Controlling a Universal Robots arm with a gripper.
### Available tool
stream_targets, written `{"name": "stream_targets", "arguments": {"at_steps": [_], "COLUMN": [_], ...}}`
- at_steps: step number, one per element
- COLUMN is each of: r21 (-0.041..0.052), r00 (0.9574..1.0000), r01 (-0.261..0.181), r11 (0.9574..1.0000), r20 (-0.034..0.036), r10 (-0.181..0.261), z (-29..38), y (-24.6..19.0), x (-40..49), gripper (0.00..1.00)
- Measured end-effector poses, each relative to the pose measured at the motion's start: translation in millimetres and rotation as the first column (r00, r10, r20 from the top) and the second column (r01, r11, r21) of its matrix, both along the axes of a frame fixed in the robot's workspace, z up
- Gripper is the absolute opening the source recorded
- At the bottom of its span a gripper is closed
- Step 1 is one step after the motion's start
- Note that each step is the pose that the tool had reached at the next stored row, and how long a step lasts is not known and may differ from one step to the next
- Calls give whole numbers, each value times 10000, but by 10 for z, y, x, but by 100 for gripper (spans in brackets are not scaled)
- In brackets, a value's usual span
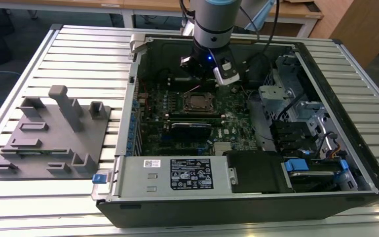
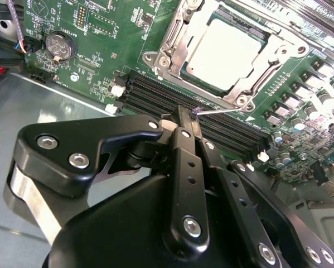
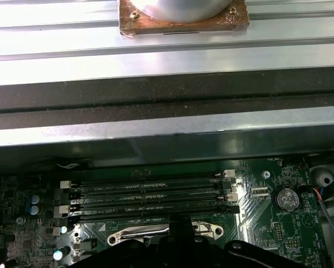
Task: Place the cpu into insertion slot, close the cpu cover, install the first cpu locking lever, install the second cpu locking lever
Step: 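Install the first cpu locking lever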
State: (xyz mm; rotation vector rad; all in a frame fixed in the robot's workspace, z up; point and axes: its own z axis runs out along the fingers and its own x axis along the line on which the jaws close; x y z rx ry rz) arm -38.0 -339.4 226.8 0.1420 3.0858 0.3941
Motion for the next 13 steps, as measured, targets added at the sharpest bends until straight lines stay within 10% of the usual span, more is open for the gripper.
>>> {"name": "stream_targets", "arguments": {"at_steps": [13], "r21": [-5], "r00": [9995], "r01": [0], "r11": [10000], "r20": [326], "r10": [0], "z": [-58], "y": [0], "x": [-27], "gripper": [10]}}
